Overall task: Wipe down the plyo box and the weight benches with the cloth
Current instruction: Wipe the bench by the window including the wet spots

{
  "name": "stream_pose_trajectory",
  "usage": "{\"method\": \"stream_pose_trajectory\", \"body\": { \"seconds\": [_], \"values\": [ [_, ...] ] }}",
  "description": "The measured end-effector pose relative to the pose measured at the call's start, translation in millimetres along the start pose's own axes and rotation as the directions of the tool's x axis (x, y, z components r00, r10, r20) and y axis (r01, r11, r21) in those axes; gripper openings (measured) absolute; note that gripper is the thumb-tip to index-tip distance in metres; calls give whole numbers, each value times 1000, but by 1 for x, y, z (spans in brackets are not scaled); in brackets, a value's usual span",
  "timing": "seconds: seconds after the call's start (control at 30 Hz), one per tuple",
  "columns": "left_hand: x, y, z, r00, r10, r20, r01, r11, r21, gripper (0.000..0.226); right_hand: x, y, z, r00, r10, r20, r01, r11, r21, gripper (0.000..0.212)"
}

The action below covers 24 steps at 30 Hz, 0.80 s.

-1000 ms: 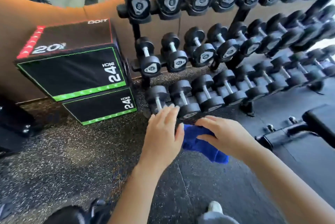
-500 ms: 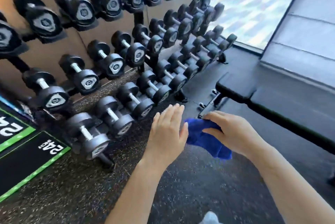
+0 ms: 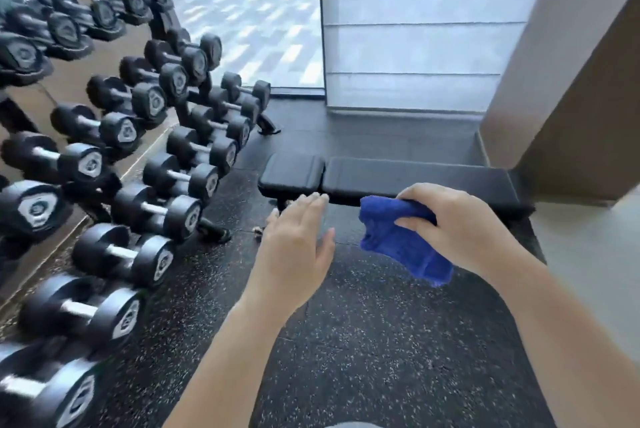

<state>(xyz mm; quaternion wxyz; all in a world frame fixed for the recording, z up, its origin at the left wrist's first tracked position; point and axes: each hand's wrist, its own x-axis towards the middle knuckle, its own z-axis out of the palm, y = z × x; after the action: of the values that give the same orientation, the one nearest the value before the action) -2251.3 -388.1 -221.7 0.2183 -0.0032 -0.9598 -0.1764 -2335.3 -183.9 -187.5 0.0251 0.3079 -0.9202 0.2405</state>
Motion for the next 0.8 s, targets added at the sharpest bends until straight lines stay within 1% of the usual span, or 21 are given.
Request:
{"method": "stream_pose_trajectory", "body": {
  "seconds": [0.13, 0.23, 0.33, 0.43, 0.5, 0.6, 0.73, 0.8],
  "values": [
    [43, 37, 40, 989, 133, 59, -130, 990, -51, 51, -8, 51, -20, 990, 128, -58, -127, 992, 25, 14],
    [77, 59, 74, 972, 204, 117, -190, 975, -119, 52, -13, 89, -31, 971, 226, -81, -224, 974, 34, 12],
    [115, 84, 113, 950, 277, 144, -251, 952, -173, 47, -12, 127, -44, 944, 319, -81, -319, 948, 22, 11],
    [158, 108, 154, 934, 320, 161, -278, 930, -240, 44, 2, 168, -57, 912, 404, -72, -404, 915, 12, 10],
    [189, 121, 182, 920, 349, 180, -294, 916, -275, 45, 18, 196, -62, 898, 432, -86, -434, 901, -2, 8],
    [239, 139, 217, 897, 369, 242, -272, 895, -355, 47, 49, 232, -68, 882, 463, -91, -468, 883, -39, 10],
    [301, 156, 252, 893, 393, 220, -289, 875, -389, 46, 89, 275, -81, 862, 503, -61, -506, 862, -34, 10],
    [323, 161, 267, 888, 399, 229, -292, 873, -390, 47, 100, 297, -88, 841, 537, -66, -539, 842, -24, 11]
  ]
}}
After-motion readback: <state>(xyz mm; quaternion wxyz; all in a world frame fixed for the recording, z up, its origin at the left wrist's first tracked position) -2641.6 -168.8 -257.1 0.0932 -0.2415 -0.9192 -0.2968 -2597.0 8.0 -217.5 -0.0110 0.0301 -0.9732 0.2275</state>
